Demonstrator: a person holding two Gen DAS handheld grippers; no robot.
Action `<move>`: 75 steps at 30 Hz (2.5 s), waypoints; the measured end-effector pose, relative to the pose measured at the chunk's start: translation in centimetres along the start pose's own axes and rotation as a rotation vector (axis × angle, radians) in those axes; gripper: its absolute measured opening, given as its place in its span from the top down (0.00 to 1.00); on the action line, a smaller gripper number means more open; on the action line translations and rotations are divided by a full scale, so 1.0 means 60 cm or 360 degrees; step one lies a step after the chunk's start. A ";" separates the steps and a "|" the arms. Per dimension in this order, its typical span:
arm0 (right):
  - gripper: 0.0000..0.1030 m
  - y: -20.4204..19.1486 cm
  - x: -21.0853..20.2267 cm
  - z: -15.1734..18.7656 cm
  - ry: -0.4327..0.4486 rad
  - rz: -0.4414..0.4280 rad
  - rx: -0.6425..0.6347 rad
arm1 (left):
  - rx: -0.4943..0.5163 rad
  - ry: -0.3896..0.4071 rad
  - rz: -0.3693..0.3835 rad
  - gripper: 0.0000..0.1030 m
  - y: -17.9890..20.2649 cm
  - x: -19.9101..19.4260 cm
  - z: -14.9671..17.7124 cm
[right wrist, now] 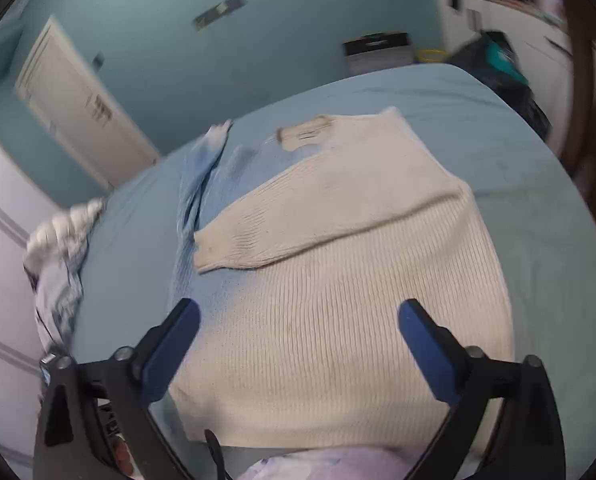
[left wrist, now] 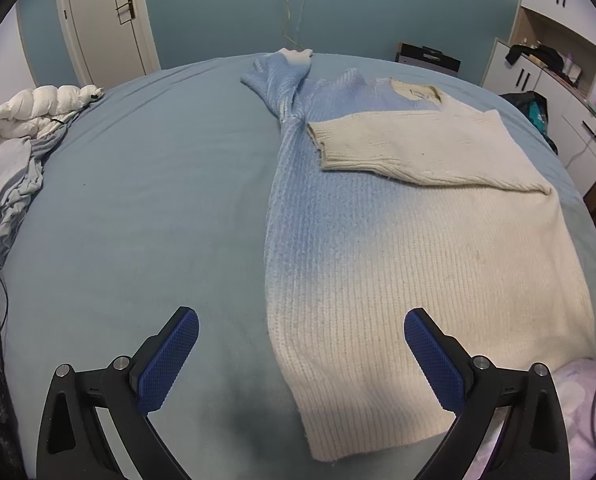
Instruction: Fold small clothes
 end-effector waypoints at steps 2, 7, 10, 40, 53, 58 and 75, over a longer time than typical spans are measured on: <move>0.01 0.025 0.030 0.036 0.0030 -0.0034 0.0103 | -0.0012 0.0021 -0.0015 0.00 -0.001 0.000 0.001; 0.01 0.040 0.064 0.106 0.0144 -0.0011 0.0180 | -0.0065 0.0040 -0.0073 0.00 -0.005 0.002 0.001; 0.01 0.027 0.079 0.107 0.0151 0.0029 0.0063 | -0.0074 0.0007 -0.0104 0.00 -0.002 0.014 -0.024; 0.01 0.037 0.069 0.153 0.0473 -0.0039 0.0087 | -0.0080 0.0020 -0.0372 0.32 0.093 0.446 -0.522; 0.01 0.033 0.053 0.157 0.0488 -0.0029 0.0078 | -0.0638 -0.0146 -0.0179 0.92 -0.096 0.357 -0.526; 0.01 0.034 0.052 0.157 0.0479 -0.0033 0.0086 | -0.0991 -0.0218 0.0259 0.90 -0.194 0.337 -0.488; 0.01 0.030 0.056 0.157 0.0489 0.0005 0.0090 | -0.0184 0.0226 -0.0041 0.06 0.011 0.352 -0.590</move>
Point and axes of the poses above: each gripper's, at about its wrist camera, not at the fingertips, and x roughly the way its jaws point, y to its right, z to its underside, the point moved 6 cm from there along x, roughly the way its jaws point, and after that the axes turned 14 degrees about -x, right-handed, at the moved point
